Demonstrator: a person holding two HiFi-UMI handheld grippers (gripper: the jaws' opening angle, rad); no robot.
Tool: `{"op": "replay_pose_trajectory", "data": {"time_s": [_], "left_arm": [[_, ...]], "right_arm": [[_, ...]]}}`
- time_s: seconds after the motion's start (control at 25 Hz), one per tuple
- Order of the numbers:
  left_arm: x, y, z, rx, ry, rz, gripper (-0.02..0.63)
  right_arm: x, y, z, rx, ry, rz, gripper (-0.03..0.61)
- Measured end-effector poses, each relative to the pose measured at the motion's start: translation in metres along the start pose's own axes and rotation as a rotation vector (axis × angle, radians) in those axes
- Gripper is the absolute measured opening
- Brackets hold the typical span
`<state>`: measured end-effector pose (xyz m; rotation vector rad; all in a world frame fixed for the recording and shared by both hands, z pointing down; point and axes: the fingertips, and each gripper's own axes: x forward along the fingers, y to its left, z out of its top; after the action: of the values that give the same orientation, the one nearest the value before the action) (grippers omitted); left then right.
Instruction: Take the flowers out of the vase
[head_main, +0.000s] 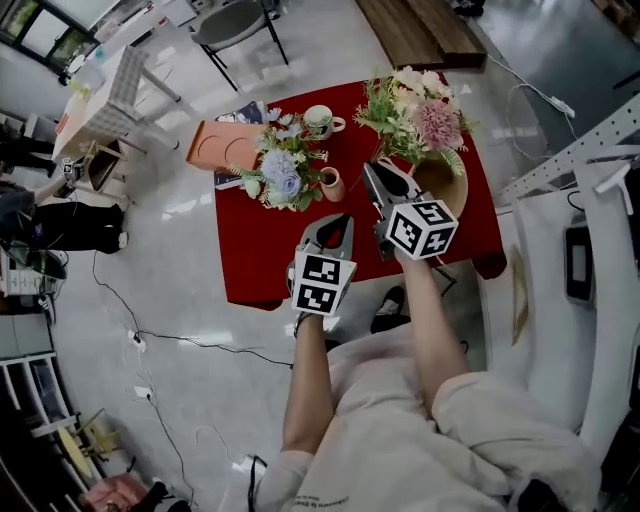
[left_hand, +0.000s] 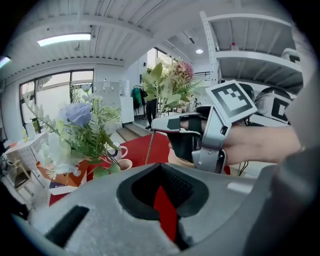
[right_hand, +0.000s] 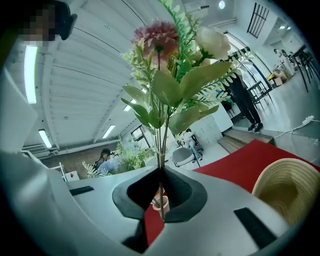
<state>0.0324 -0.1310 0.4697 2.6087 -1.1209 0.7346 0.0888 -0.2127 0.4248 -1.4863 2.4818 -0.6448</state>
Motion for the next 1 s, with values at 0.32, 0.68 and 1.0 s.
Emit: {"op": "replay_pose_trajectory", "data": {"time_s": [0.32, 0.68, 1.0], "left_arm": [[0.000, -0.002, -0.008, -0.086, -0.028, -0.045, 0.009], [0.010, -0.005, -0.012, -0.126, -0.030, -0.050, 0.009], [0.026, -0.024, -0.006, -0.115, -0.029, -0.061, 0.009]], "right_arm": [[-0.025, -0.020, -0.023, 0.025, 0.177, -0.009, 0.026], [-0.048, -0.031, -0.067, -0.002, 0.438, -0.066, 0.026], [-0.057, -0.044, -0.078, -0.040, 0.483, -0.118, 0.026]]}}
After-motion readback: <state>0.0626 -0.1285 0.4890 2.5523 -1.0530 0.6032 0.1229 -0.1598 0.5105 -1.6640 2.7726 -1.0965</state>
